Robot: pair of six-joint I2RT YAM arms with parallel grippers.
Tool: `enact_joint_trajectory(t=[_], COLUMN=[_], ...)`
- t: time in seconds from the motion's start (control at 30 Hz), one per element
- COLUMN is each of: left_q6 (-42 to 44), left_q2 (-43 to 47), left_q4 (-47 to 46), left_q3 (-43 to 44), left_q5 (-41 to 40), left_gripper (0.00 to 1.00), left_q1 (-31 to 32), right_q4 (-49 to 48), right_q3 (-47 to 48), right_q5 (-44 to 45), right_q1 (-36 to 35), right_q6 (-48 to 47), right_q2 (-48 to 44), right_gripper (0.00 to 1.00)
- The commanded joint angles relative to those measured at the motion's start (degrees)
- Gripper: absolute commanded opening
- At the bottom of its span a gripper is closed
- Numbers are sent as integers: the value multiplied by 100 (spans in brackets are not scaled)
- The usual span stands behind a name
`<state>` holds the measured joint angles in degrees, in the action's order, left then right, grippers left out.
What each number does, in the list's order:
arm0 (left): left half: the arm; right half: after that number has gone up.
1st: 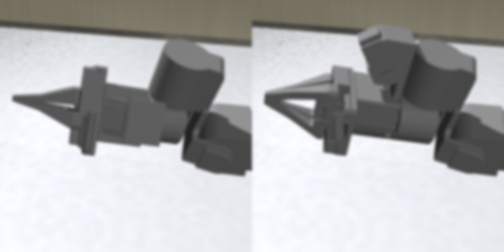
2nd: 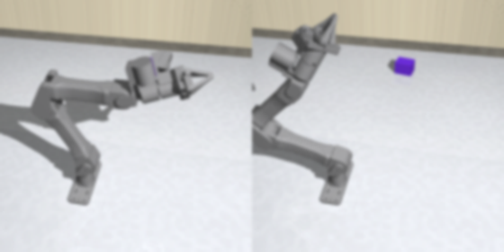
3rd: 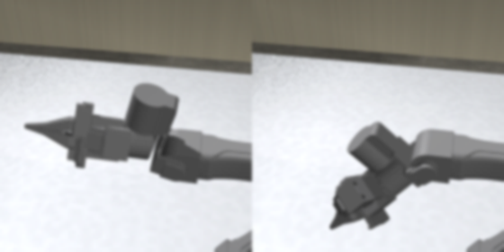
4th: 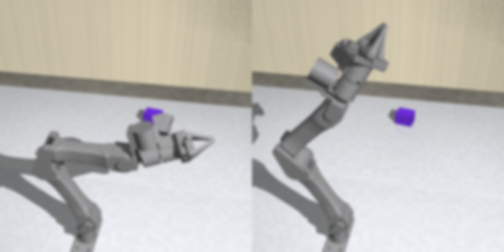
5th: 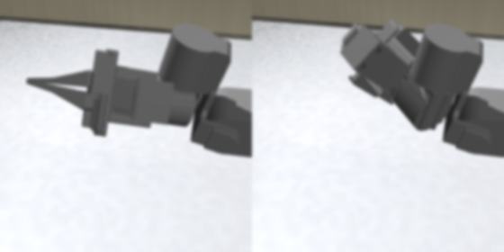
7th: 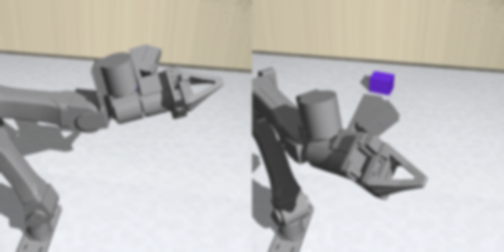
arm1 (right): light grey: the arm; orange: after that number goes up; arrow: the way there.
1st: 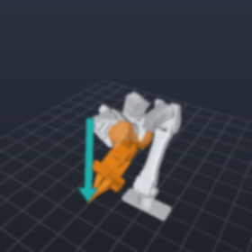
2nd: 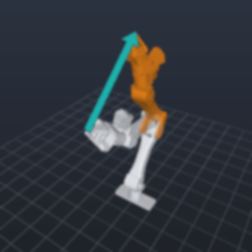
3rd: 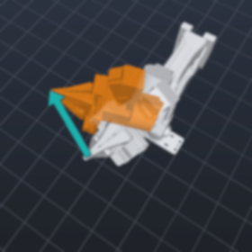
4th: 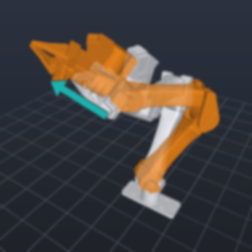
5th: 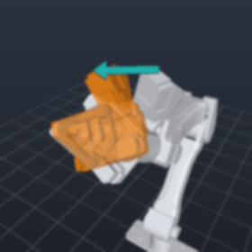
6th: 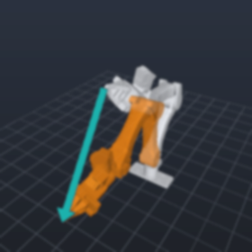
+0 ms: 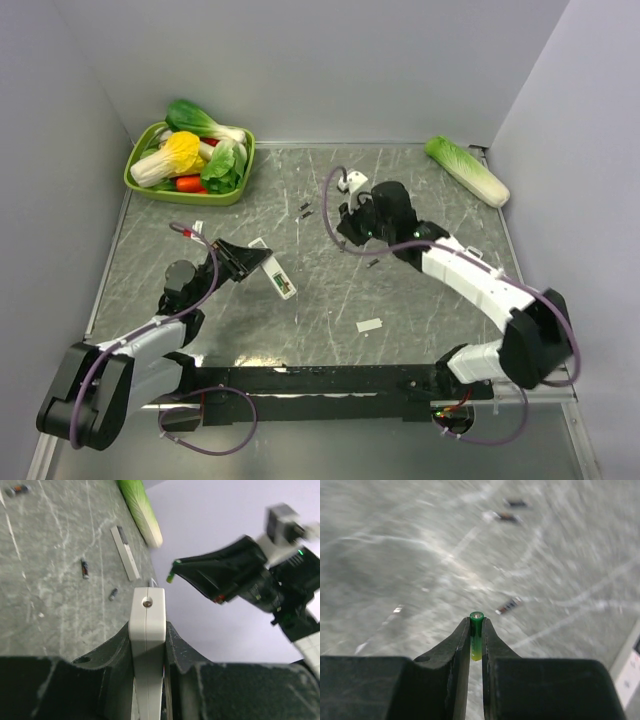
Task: Load the batteries into the remote control
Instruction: Pick up the battery from the center of the board, then load the battery into the remote control.
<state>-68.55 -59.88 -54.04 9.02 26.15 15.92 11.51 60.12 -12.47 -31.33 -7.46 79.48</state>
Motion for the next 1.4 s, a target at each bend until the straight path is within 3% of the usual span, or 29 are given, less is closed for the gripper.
enact_joint_trajectory(t=[0.0, 0.37, 0.73, 1.0, 1.37], left_q6=[-588, -1783, -2065, -2320, -2373], left_q2=[-173, -367, -86, -252, -217], left_q4=[-405, -810, -282, -633, -713], left_q3=[285, 311, 531, 540, 628], left_q5=[531, 646, 602, 760, 892], left_gripper=[2, 2, 2, 2, 2], left_q1=[7, 280, 473, 534, 605], right_q4=[-1403, -4040, -5815, -6432, -6398], right_q3=[-649, -2363, -2619, -2566, -2496], right_q5=[-746, -2706, -4184, -4589, -4659], right_q1=[-417, -1182, -1551, -1560, -1551], right_q6=[-431, -817, -406, -63, -290], right_q2=[-1002, -2200, -1840, -1243, -829], right_gripper=[0, 0, 0, 0, 0])
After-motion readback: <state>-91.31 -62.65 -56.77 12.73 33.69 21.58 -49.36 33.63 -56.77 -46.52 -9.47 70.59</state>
